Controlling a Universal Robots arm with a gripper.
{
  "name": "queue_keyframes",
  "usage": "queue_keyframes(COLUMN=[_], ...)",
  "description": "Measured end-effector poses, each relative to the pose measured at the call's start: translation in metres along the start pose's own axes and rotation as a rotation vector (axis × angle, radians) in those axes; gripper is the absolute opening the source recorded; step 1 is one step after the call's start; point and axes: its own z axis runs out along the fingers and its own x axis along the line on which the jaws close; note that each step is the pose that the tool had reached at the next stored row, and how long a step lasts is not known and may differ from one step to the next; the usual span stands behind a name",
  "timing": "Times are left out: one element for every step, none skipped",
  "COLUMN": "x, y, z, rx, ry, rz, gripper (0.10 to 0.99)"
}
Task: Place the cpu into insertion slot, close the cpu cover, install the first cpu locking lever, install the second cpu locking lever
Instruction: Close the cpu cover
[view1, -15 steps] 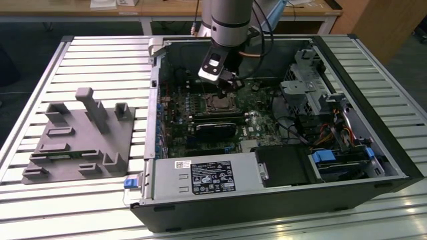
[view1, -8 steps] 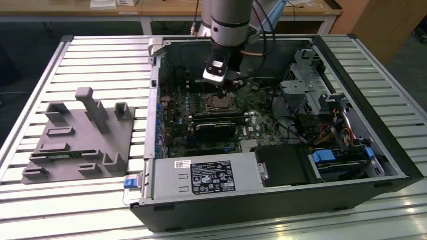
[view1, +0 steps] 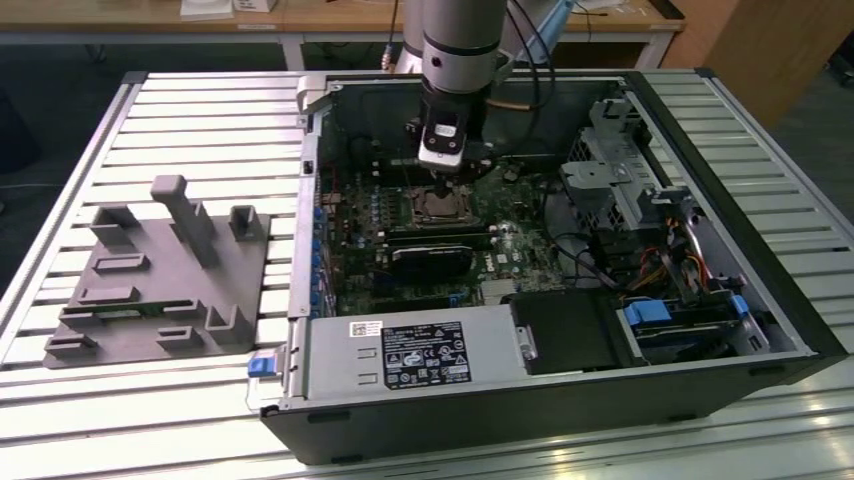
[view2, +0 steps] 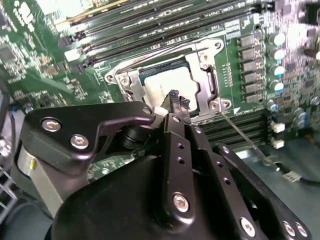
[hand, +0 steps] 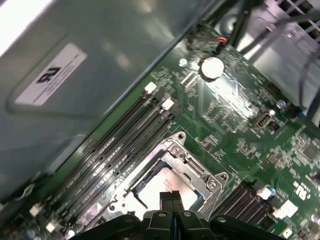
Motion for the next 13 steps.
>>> queue_keyframes(x=[0.0,0.0,0.0,0.0,0.0,0.0,0.0,0.0,0.0,0.0,0.0,0.0,0.0], y=[0.0,0.0,0.0,0.0,0.0,0.0,0.0,0.0,0.0,0.0,0.0,0.0,0.0], z=[0.0001,0.0001,0.0002,0.0003,0.0004,0.0004,0.0006,0.0007,0.0008,0.0009,0.001,0.0011,0.0012], rx=[0.0,0.0,0.001,0.001,0.001,0.001,0.002,0.002,0.002,0.002,0.002,0.003,0.003], ry=[0.0003,0.0006,0.0009,0.0013,0.0016,0.0019,0.0023,0.0026,0.0029,0.0032,0.0035,0.0039,0.0041], rz=[-0.018,-0.036,-0.054,-0.072,-0.09,-0.108,-0.127,-0.146,-0.163,-0.182,-0.199,-0.217,-0.235], gripper=[0.106,0.106,0.106,0.106,0.106,0.106,0.106,0.106,0.106,0.106,0.106,0.106,0.106])
